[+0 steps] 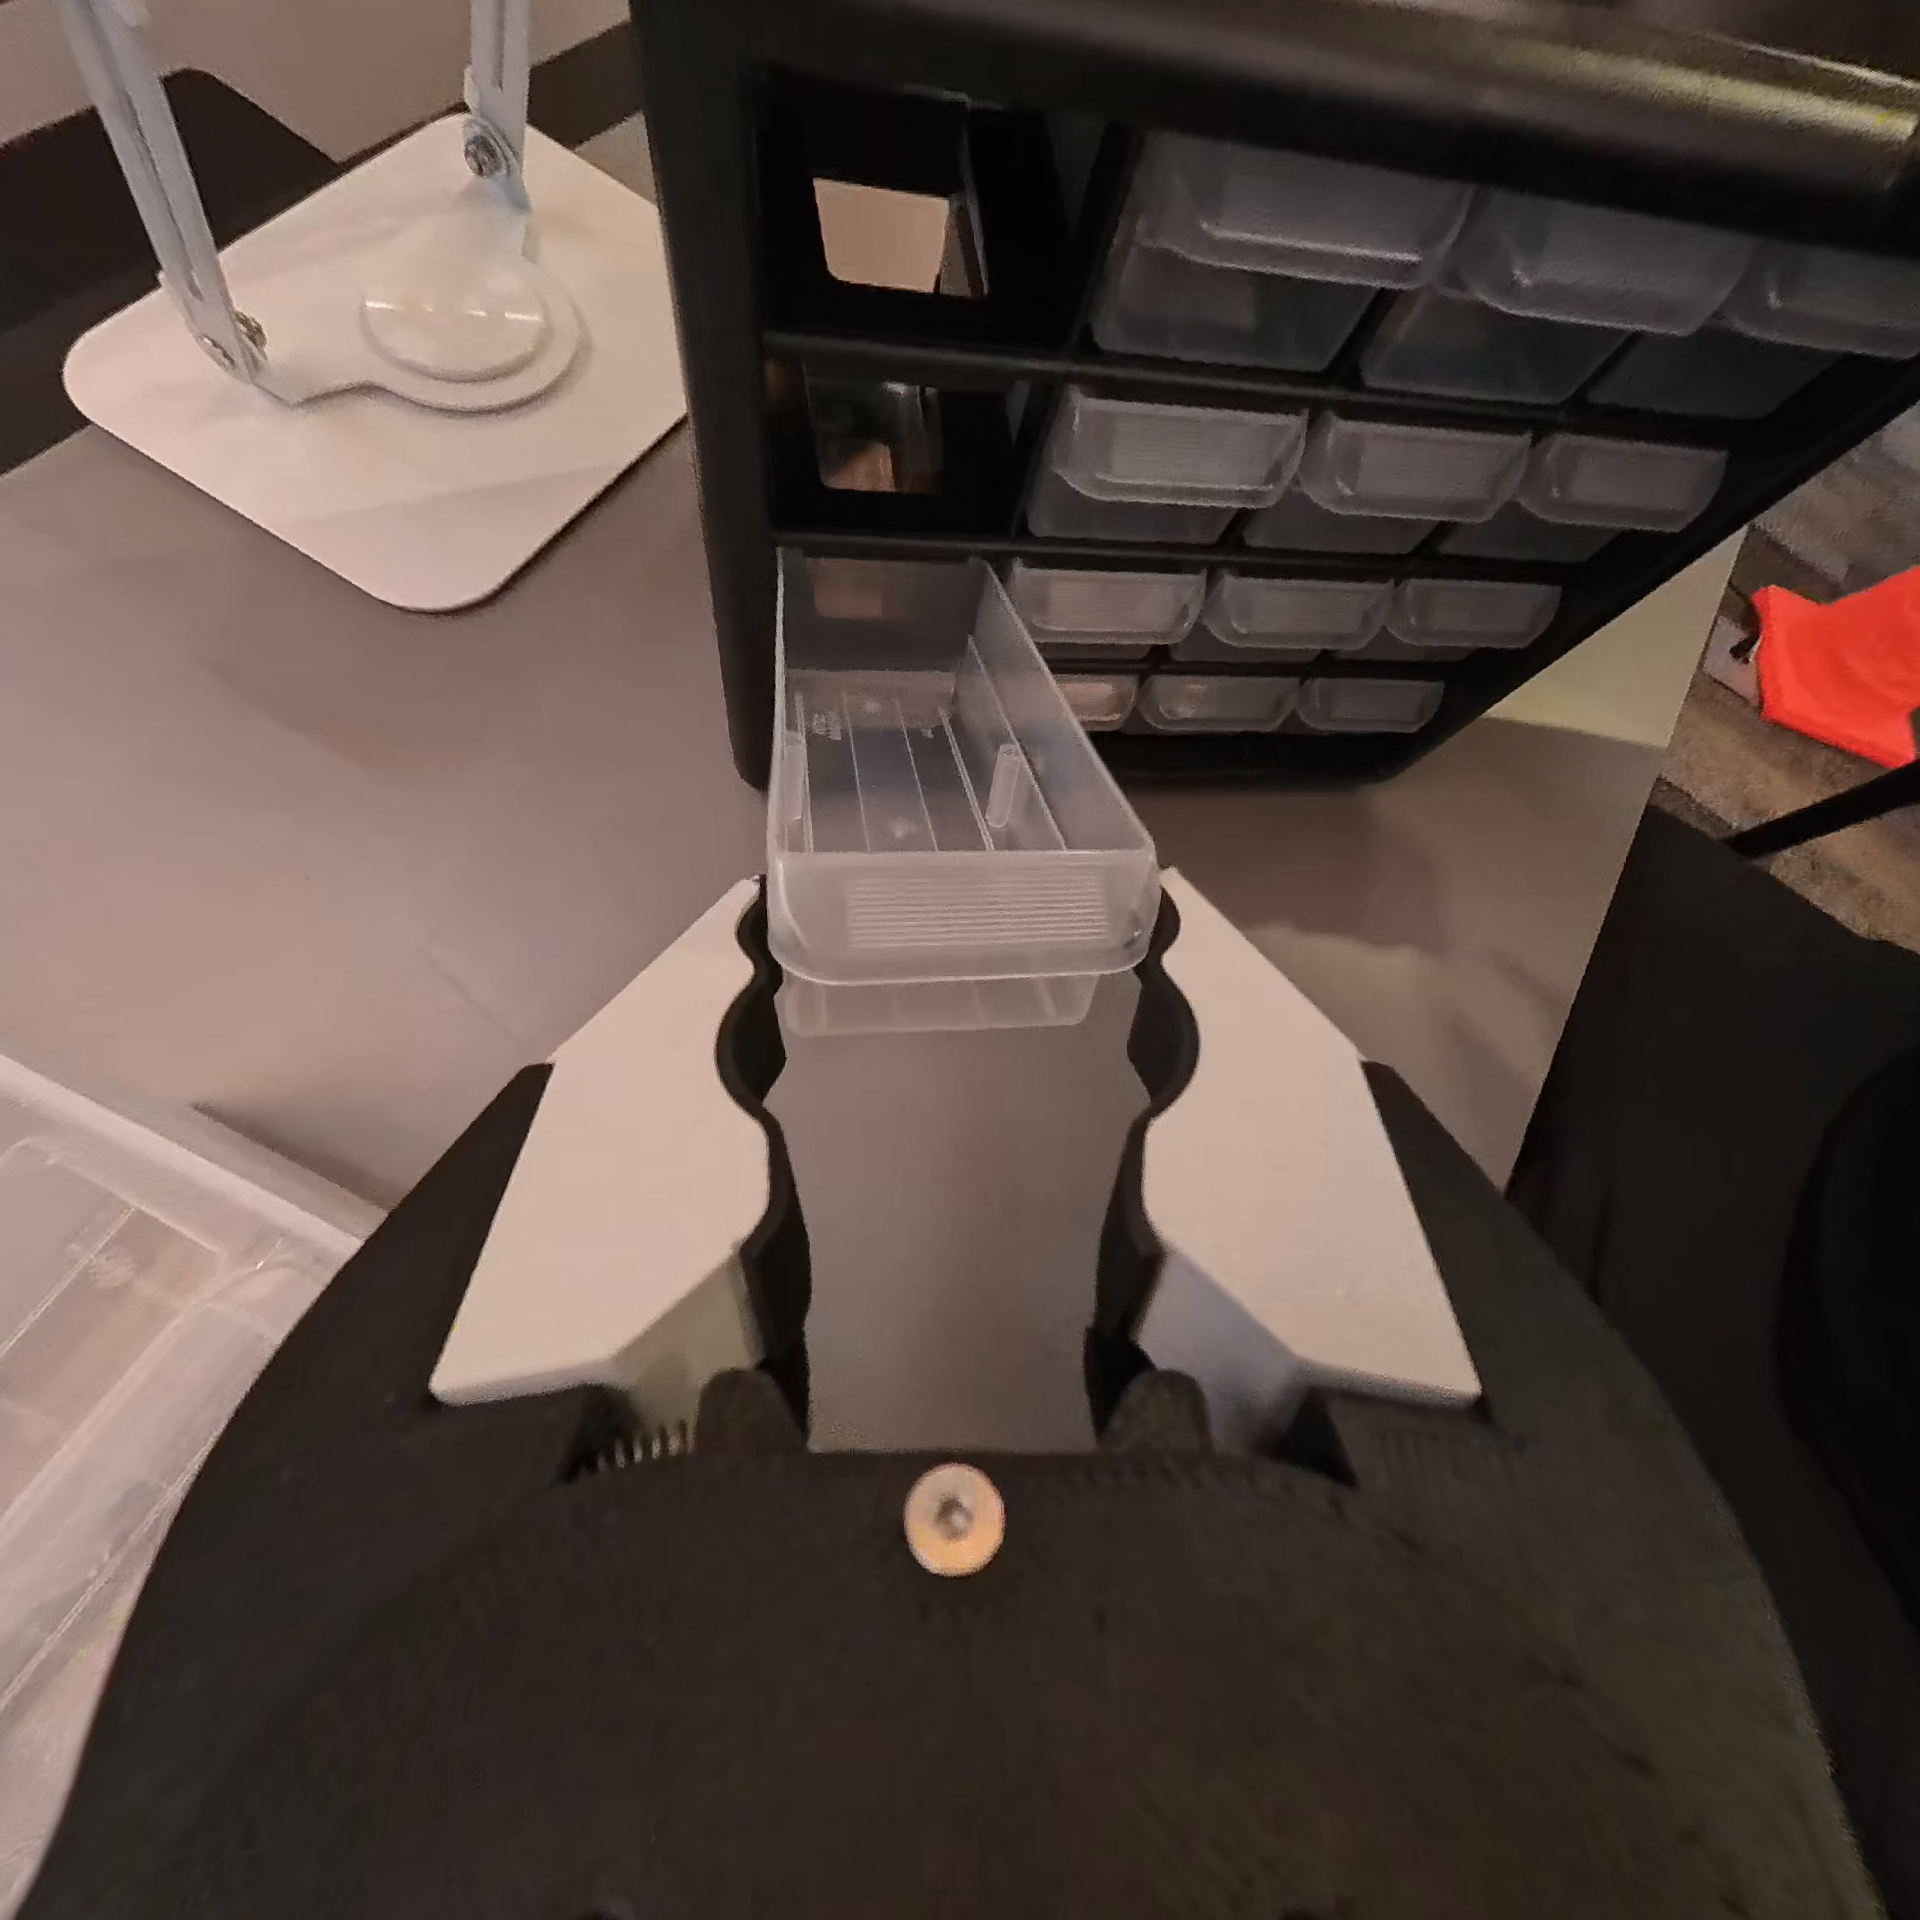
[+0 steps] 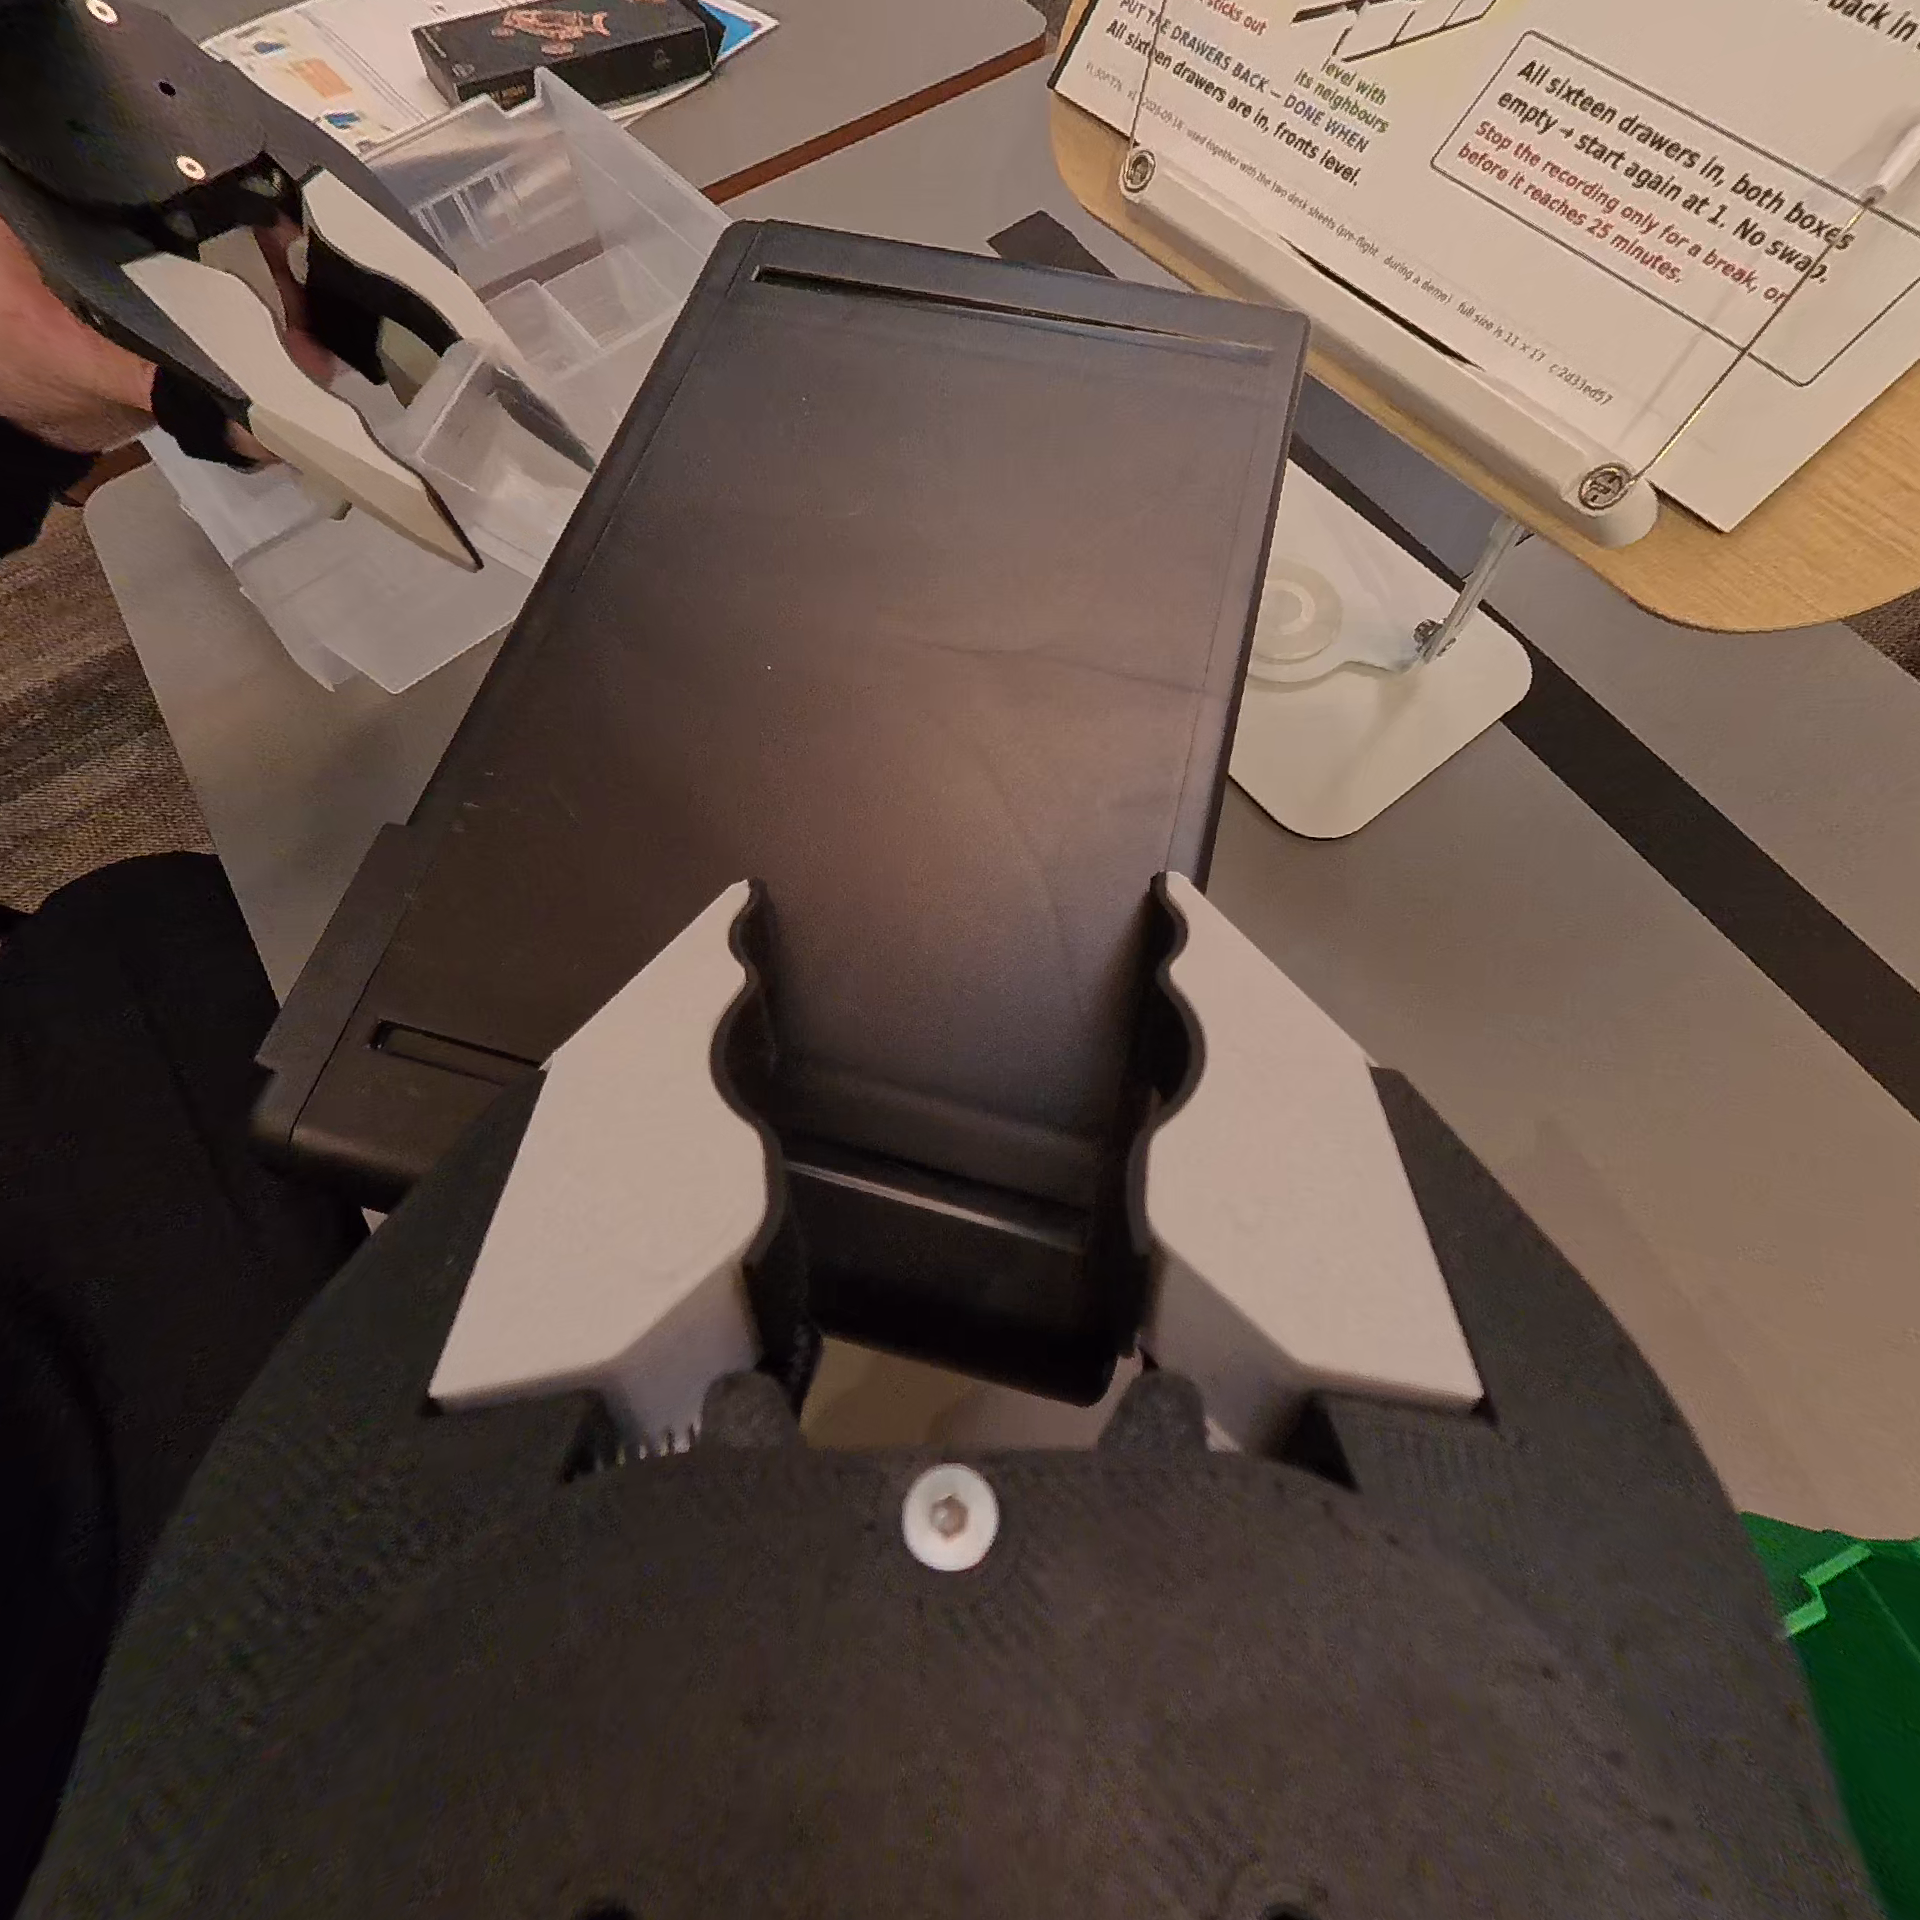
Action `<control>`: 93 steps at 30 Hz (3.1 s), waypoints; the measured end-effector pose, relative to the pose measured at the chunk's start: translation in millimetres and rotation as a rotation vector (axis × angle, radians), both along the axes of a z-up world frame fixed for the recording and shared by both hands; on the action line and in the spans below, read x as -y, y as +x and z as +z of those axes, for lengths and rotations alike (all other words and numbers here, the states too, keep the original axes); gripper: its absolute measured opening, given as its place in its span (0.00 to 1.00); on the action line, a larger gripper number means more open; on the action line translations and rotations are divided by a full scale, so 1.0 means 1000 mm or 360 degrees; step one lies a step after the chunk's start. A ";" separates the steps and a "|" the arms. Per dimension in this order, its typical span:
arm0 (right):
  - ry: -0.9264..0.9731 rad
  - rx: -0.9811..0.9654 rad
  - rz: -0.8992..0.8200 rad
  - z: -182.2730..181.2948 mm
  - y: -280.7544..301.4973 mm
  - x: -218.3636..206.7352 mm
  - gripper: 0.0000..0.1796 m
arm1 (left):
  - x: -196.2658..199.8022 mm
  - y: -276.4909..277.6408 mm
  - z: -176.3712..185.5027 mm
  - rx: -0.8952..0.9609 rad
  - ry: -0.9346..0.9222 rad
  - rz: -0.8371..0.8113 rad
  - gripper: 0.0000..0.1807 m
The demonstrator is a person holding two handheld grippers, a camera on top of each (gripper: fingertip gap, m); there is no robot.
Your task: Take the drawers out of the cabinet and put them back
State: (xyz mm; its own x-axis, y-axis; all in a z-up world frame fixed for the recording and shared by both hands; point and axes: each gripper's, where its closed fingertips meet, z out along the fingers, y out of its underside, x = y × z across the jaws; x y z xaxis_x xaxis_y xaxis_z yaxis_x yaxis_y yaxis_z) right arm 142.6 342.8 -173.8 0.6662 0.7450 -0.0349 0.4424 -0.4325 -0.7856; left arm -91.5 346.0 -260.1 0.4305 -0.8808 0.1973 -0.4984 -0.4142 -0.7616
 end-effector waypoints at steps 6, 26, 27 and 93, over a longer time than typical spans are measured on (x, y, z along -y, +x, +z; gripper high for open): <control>-0.0001 0.0000 -0.0002 0.000 0.000 0.000 0.40 | -0.003 0.008 -0.006 0.0075 0.0009 0.0030 0.37; 0.0001 0.0005 0.0001 0.000 -0.001 0.000 0.38 | 0.017 -0.025 -0.064 -0.0648 -0.0174 -0.0045 0.36; 0.0002 0.0006 0.0003 0.000 -0.001 0.000 0.38 | 0.016 -0.025 -0.064 -0.0657 -0.0173 -0.0042 0.36; 0.0005 0.0007 0.0013 0.001 0.000 -0.001 0.36 | -0.067 -0.134 0.013 -0.0662 -0.0120 0.0788 0.33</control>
